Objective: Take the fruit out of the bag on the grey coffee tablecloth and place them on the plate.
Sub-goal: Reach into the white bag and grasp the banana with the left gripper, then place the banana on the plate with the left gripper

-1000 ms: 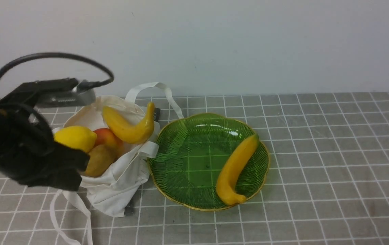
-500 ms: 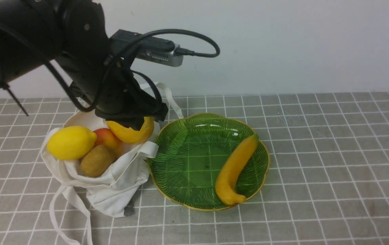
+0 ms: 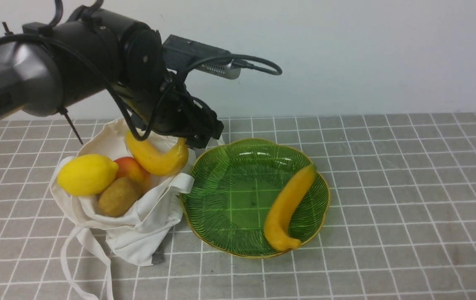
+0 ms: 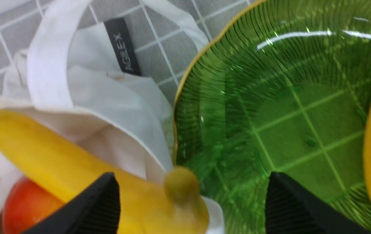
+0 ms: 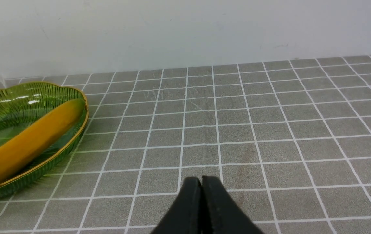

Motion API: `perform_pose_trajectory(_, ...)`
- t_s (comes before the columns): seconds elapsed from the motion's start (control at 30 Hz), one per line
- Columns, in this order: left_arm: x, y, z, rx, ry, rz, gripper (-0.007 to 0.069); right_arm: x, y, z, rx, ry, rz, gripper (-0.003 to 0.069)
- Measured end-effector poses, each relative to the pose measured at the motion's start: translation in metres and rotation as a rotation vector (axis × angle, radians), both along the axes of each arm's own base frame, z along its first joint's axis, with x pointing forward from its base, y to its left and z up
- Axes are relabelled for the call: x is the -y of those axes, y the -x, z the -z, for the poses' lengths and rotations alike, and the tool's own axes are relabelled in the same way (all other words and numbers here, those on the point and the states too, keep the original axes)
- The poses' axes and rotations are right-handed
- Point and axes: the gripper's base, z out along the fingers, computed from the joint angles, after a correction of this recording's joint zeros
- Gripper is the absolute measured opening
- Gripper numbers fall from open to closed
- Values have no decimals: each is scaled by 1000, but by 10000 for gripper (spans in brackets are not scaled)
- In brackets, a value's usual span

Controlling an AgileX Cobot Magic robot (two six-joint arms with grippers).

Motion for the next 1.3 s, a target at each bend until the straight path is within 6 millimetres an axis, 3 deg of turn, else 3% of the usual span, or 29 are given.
perform_pose_trajectory(0.1, 1, -5, 12, -16, -23, 2, 472, 0, 0, 0, 0, 0, 0, -14)
perform_pose_trajectory(0.17, 1, -6, 16, -23, -31, 1, 386, 0, 0, 0, 0, 0, 0, -14)
perform_pose_trajectory(0.3, 0, -2, 12, -64, -35, -14, 125, 0, 0, 0, 0, 0, 0, -14)
perform_pose_trajectory(0.37, -1, 2, 5, -86, -35, -21, 125, 0, 0, 0, 0, 0, 0, -14)
perform_pose_trajectory(0.63, -11, 33, -78, -77, 38, -38, 130, 0, 0, 0, 0, 0, 0, -14)
perform_pose_trajectory(0.77, -1, 42, -91, -107, 163, 20, 130, 0, 0, 0, 0, 0, 0, -14)
perform_pose_trajectory(0.93, 37, 39, -67, -186, 274, 237, 130, 0, 0, 0, 0, 0, 0, -14)
perform_pose_trajectory(1.07, 70, 24, -25, -236, 315, 306, 130, 0, 0, 0, 0, 0, 0, -14)
perform_pose_trajectory(1.2, 81, 12, 4, -248, 308, 293, 134, 0, 0, 0, 0, 0, 0, -14)
perform_pose_trajectory(1.3, 84, 6, 19, -261, 308, 267, 181, 0, 0, 0, 0, 0, 0, -14)
